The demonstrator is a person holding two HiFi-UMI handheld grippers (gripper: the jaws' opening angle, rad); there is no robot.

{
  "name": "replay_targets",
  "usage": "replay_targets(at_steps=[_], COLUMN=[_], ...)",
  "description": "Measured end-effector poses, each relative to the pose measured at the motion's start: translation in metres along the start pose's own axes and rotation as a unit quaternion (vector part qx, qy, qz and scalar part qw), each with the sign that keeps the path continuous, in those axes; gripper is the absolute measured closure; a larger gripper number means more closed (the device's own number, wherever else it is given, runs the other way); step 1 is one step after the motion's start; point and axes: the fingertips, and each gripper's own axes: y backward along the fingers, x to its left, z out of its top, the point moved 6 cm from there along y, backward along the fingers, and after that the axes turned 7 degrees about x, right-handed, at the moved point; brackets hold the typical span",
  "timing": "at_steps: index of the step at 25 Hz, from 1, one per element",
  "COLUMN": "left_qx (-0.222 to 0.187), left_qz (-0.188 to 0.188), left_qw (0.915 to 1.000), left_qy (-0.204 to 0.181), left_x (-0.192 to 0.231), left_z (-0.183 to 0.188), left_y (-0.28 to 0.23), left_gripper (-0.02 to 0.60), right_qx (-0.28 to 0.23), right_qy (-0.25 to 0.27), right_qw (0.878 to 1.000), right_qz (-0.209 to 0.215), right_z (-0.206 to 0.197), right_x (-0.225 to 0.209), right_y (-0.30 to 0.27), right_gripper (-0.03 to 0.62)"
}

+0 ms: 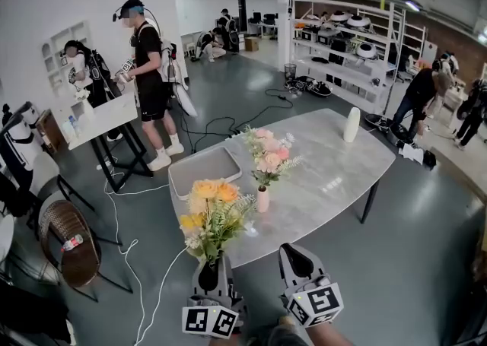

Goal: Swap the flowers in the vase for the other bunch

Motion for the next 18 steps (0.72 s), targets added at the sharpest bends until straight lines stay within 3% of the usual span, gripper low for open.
replay_targets(at_steps=[18], left_qx=[-0.021], left_qz=[0.022], left_qw=[0.9995], left_qy=[-0.006], left_x=[-0.038], left_z=[0.009], left_y=[0.041], left_gripper=[0.515], right_qx=[-0.001], right_qy=[0.005], right_qw=[0.999], right_qz=[0.033], right_z=[0.014], right_x=[0.005], right_y=[0.043], right_gripper=[0.562])
